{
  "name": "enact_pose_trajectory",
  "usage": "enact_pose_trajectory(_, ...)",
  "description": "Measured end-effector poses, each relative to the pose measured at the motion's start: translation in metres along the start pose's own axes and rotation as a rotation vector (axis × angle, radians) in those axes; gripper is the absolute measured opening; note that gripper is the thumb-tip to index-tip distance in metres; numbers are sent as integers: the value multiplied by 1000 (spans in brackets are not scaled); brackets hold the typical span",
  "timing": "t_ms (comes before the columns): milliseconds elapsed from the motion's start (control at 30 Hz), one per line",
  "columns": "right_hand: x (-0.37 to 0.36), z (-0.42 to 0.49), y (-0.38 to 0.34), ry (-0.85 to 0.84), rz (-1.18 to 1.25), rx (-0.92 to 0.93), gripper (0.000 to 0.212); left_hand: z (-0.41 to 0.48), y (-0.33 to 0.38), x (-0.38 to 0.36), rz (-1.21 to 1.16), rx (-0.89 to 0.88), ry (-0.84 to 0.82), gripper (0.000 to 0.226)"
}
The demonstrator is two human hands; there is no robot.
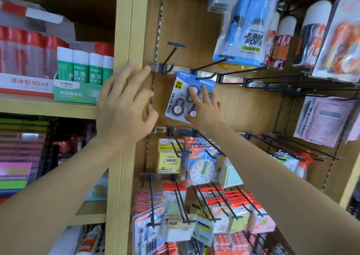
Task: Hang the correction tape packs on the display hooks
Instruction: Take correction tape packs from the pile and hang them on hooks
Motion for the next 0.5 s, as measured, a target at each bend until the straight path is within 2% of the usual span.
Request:
enact_pose_trajectory(300, 18, -6, -2, -82, 146, 11, 77, -1, 0, -1, 3, -13, -16, 18)
enact_pose_trajectory(433, 42, -45, -4, -21, 390, 40, 41, -1, 1, -1, 17, -7, -43, 19)
enact_pose_trajectory(500, 54, -67, -4, -40, 469, 1, 31, 0, 0, 0, -4, 6, -53, 17)
Point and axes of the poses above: each hand's wrist, its own z-axis towards the middle knuckle, its own x-axis out of the back of the hand, y = z × x, the point moved 3 cm from there along z, towards the middle knuckle, and after that the axes turned 10 degrees about -z, right-handed, at the moved point
